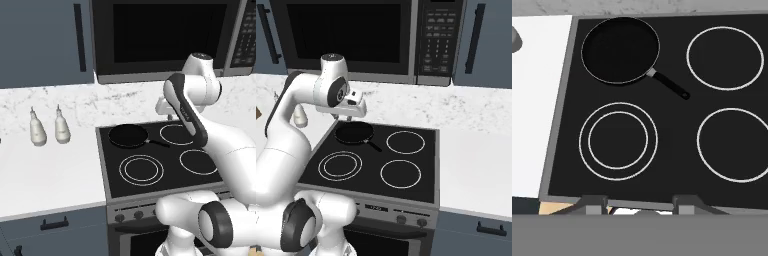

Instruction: Turn off the rear left burner of the stove.

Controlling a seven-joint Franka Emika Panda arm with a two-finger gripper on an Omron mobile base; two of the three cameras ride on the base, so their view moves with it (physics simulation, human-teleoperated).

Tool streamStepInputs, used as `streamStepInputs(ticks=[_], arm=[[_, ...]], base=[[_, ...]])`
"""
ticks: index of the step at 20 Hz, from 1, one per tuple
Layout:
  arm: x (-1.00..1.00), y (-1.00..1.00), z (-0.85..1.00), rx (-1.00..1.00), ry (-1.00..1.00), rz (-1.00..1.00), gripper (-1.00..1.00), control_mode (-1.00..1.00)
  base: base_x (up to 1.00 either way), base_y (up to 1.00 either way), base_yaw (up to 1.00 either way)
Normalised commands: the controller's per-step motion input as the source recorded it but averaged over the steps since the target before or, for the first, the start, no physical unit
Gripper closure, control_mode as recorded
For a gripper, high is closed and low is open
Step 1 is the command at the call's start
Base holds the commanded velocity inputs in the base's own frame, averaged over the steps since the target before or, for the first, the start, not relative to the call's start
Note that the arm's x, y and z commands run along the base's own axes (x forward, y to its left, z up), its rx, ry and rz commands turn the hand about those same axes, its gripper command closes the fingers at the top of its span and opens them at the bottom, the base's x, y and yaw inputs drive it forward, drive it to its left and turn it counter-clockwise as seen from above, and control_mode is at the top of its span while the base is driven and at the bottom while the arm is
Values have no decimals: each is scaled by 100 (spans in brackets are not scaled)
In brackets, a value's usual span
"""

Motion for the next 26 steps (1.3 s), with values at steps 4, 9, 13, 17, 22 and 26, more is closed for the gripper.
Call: streamStepInputs(ticks=[4, 9, 13, 17, 22, 26], arm=[[-16, 0, -2, 0, 1, 0, -100, -100], [-28, 0, -6, 0, -2, 0, -100, 100], [0, 0, 0, 0, 0, 0, -100, 100], [0, 0, 0, 0, 0, 0, -100, 100], [0, 0, 0, 0, 0, 0, -100, 100], [0, 0, 0, 0, 0, 0, -100, 100]], base=[[0, 0, 0], [-8, 0, 0], [-40, -12, -1], [-13, -30, -1], [0, -22, 0], [-1, -51, 0]])
